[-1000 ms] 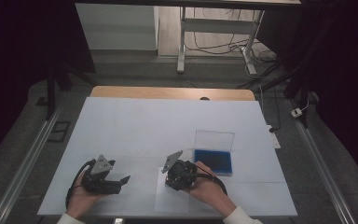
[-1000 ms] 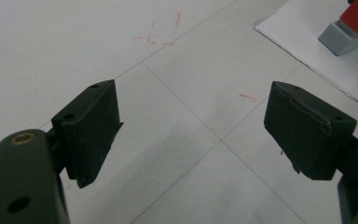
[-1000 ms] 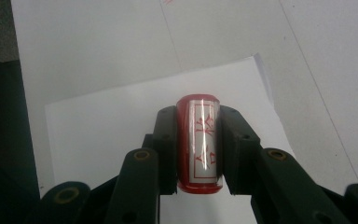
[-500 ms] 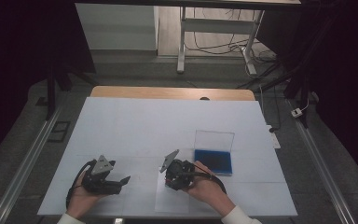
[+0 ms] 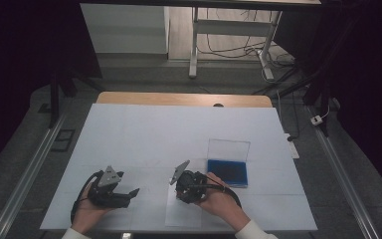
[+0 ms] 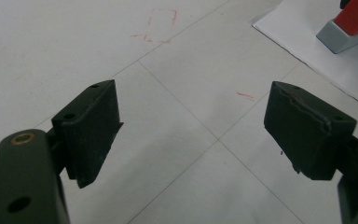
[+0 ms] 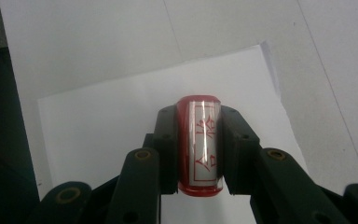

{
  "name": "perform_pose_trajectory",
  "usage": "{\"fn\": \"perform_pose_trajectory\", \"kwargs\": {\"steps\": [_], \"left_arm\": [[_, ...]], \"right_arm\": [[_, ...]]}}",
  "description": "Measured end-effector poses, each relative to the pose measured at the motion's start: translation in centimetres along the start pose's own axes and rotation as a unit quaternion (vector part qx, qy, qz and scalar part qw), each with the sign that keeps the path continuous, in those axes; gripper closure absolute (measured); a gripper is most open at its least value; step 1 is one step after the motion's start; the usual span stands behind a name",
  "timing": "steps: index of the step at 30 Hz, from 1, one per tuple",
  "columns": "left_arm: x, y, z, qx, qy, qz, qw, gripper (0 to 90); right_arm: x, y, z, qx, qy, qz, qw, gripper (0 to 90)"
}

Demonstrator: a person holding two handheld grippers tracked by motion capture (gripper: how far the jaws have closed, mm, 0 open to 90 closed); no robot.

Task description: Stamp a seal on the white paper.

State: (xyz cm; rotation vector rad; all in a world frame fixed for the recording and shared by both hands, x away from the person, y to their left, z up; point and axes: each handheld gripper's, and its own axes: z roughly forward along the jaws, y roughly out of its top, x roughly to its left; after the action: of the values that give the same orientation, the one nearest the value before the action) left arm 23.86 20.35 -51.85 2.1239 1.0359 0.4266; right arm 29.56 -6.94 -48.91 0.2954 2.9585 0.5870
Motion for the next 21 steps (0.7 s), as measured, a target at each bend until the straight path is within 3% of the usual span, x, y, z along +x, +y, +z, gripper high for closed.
{"fn": "perform_pose_trajectory", "kwargs": {"steps": [21], "left_arm": [[0.06,-0.02,-0.04,-0.002,0.002,0.0,1.0,18.6]], "right_arm": [[0.07,-0.17,-0.05,-0.007,-0.001,-0.008,0.9999,69.5]]}}
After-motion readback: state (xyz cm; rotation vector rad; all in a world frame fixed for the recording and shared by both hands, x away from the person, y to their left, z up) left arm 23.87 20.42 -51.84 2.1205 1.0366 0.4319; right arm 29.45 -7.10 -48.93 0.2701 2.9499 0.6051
